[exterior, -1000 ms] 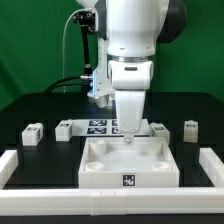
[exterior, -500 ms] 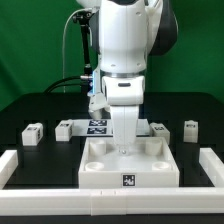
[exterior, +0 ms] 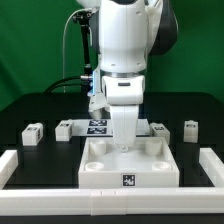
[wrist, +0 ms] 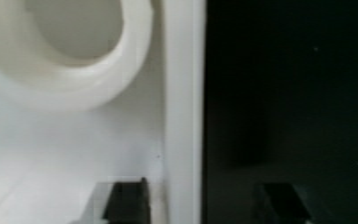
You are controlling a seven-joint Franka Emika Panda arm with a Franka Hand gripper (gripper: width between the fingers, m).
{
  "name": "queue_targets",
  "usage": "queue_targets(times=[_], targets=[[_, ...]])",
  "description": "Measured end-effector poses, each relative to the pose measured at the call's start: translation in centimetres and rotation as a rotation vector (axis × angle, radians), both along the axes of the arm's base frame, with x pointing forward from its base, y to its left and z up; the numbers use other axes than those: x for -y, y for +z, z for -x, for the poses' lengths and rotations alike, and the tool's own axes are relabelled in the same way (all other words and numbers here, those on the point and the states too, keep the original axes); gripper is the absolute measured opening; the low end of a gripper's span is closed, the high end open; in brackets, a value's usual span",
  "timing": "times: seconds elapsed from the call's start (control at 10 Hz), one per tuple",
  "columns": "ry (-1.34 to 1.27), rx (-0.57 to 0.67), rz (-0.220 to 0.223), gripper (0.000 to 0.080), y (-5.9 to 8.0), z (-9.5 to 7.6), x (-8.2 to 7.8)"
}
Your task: Assemble one leg
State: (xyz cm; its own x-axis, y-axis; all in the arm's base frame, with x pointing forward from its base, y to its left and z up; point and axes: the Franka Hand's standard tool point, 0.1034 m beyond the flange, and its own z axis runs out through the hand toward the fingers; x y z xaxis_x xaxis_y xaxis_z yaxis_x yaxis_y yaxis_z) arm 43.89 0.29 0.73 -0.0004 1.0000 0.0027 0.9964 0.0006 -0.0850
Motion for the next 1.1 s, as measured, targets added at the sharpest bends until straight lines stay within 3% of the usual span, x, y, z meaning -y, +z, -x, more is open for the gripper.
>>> queue_targets(times=[0.1, 0.2, 0.8, 1.1], targets=[[0.000, 0.000, 0.000, 0.0149, 0.0, 0.0, 0.0], [-0.001, 0.009, 0.000, 0.0062, 0.2, -0.2, 0.0], [-0.012, 0.016, -0.001, 0.0062, 0.2, -0.6, -0.3], [-0.014, 0.048, -0.017, 0.0063, 0.1, -3.8, -3.8]])
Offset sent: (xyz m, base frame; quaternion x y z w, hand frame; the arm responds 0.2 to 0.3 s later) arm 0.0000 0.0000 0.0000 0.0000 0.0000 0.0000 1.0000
